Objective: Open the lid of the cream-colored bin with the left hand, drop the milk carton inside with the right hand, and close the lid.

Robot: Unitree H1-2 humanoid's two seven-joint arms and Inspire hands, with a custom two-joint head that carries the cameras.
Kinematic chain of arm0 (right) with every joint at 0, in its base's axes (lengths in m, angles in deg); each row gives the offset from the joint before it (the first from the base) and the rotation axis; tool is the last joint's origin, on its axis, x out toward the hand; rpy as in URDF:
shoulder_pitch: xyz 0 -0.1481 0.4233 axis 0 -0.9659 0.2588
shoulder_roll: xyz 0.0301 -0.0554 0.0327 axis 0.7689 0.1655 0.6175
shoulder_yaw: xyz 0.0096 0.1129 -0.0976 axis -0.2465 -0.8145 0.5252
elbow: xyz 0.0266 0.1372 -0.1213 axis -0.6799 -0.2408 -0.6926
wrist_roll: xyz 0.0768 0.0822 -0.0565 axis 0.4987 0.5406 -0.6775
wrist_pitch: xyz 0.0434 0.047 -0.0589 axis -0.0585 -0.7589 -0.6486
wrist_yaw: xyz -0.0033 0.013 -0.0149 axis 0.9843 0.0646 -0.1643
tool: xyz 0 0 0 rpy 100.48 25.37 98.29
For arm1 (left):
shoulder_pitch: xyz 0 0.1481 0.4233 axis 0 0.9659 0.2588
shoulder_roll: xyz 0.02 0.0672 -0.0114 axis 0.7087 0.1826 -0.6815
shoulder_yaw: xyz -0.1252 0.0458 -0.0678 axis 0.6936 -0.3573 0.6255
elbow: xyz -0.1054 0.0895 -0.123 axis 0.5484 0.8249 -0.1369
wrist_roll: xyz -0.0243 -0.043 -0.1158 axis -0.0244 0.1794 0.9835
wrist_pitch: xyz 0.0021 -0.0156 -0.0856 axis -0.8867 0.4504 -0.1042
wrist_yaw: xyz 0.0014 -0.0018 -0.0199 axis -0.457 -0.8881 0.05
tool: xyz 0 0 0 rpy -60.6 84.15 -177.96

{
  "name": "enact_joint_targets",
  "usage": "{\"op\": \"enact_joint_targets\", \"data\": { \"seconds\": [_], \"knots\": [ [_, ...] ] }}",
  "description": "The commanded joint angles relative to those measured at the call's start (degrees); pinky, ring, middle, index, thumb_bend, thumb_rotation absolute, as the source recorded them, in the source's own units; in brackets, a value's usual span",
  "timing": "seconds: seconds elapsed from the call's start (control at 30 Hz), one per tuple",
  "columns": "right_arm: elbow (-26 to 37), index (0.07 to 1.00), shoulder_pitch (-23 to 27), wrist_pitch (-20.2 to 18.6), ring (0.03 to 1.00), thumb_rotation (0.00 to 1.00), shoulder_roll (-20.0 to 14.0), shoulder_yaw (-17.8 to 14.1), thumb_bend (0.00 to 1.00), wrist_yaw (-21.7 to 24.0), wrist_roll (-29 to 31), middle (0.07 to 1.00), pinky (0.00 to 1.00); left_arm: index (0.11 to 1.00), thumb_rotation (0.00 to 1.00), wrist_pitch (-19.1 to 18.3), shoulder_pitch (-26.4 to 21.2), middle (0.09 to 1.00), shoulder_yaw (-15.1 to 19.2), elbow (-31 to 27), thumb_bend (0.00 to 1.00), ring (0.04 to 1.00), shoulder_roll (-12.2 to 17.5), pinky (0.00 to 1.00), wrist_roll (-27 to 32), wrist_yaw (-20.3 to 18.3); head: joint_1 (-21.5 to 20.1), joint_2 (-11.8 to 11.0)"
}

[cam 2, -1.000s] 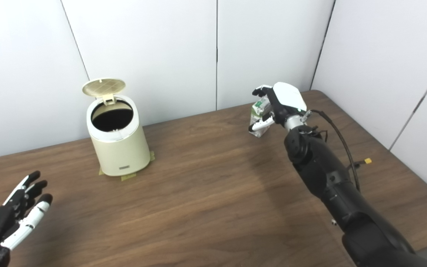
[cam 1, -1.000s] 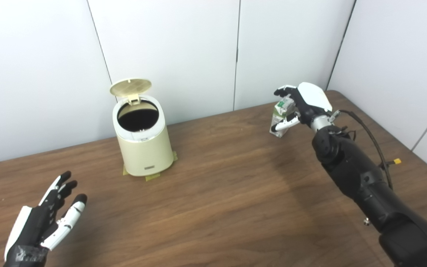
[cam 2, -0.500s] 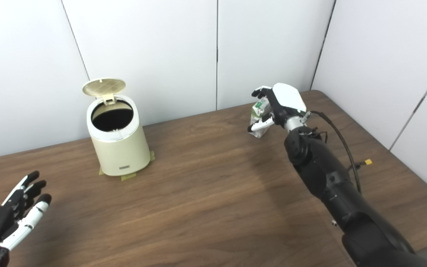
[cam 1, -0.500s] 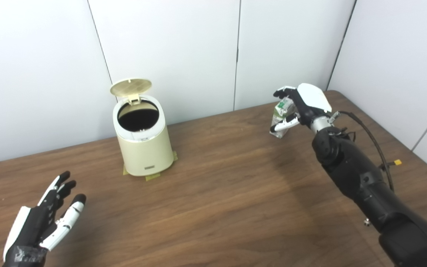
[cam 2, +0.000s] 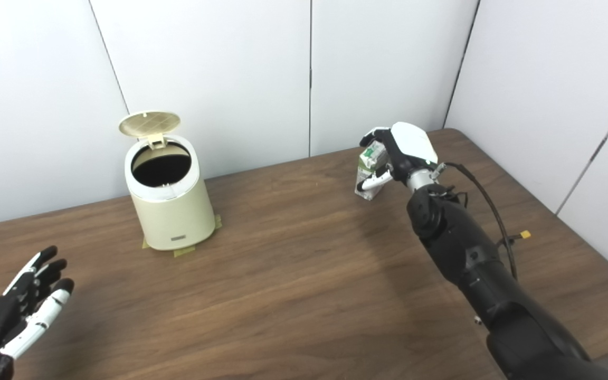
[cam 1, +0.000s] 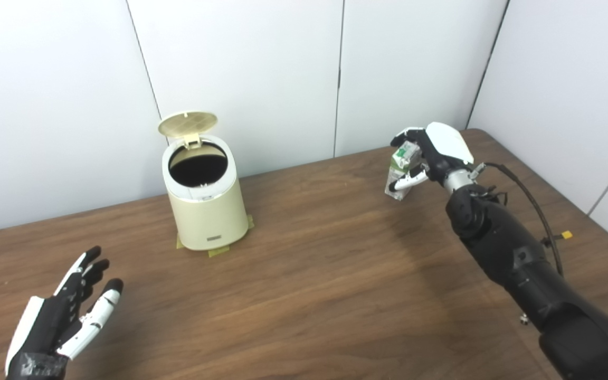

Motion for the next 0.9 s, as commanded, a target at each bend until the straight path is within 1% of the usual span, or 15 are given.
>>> {"op": "enact_joint_targets", "data": {
  "seconds": [0.0, 0.07, 0.13, 0.23, 0.53, 0.63, 0.73, 0.8, 0.87],
  "knots": [
    [0.72, 0.511, 2.06, 2.08, 0.482, 0.06, -0.23, -0.82, 0.56, -3.07, -0.54, 0.544, 0.47, 0.979, 0.5, 0.36, -1.06, 0.934, 0.22, -2.11, 0.36, 0.956, 0.03, 0.98, 0.18, 0.52, -0.07, 0.09],
    [0.67, 0.518, 1.94, 2.94, 0.42, 0.02, -0.01, -0.81, 0.53, -4.48, -0.67, 0.511, 0.44, 0.979, 0.5, 0.35, -1.07, 0.933, 0.19, -2.17, 0.36, 0.955, 0.0, 0.98, -0.21, 0.53, -0.12, 0.13],
    [0.92, 0.539, 1.78, 3.23, 0.389, 0.0, 0.1, -0.71, 0.51, -5.12, -0.93, 0.498, 0.4, 0.978, 0.51, 0.34, -1.08, 0.933, 0.42, -2.15, 0.37, 0.956, -0.26, 0.98, -0.12, 0.45, -0.09, 0.09],
    [0.91, 0.537, 1.73, 3.74, 0.38, 0.0, 0.24, -0.58, 0.5, -5.8, -1.56, 0.494, 0.35, 0.983, 0.49, 0.35, -1.03, 0.938, 0.29, -2.14, 0.36, 0.962, -0.3, 0.99, -0.23, 0.46, -0.02, 0.11],
    [1.45, 0.545, 1.6, 3.82, 0.378, 0.0, 0.9, -0.61, 0.49, -6.91, -2.03, 0.497, 0.31, 0.985, 0.5, 0.34, -0.8, 0.93, 0.24, -2.04, 0.37, 0.955, -0.46, 0.98, -0.34, 0.96, 0.21, 0.01],
    [3.78, 0.556, 1.12, 3.88, 0.369, 0.0, 1.18, -0.67, 0.49, -8.03, -3.01, 0.493, 0.31, 0.986, 0.49, 0.37, -0.67, 0.929, 0.45, -2.21, 0.37, 0.954, -0.79, 0.98, -0.29, 0.97, 0.48, 0.07],
    [8.71, 0.568, 0.28, 4.22, 0.371, 0.0, 1.4, -0.76, 0.49, -8.73, -4.41, 0.495, 0.29, 0.983, 0.49, 0.35, -0.68, 0.926, 0.23, -2.24, 0.38, 0.952, -0.7, 0.97, -0.66, 1.16, 0.84, 0.08],
    [11.82, 0.566, -0.08, 3.65, 0.376, 0.0, 1.77, -1.04, 0.49, -8.53, -5.3, 0.497, 0.29, 0.98, 0.49, 0.32, -0.71, 0.922, 0.14, -2.2, 0.37, 0.948, -0.79, 0.97, -0.54, 1.44, 1.07, 0.05],
    [14.67, 0.534, -0.27, 3.44, 0.384, 0.0, 2.24, -1.35, 0.49, -8.36, -5.97, 0.504, 0.31, 0.976, 0.49, 0.31, -0.69, 0.921, 0.21, -2.2, 0.38, 0.947, -1.19, 0.97, -0.44, 1.64, 1.35, 0.01]
  ]
}}
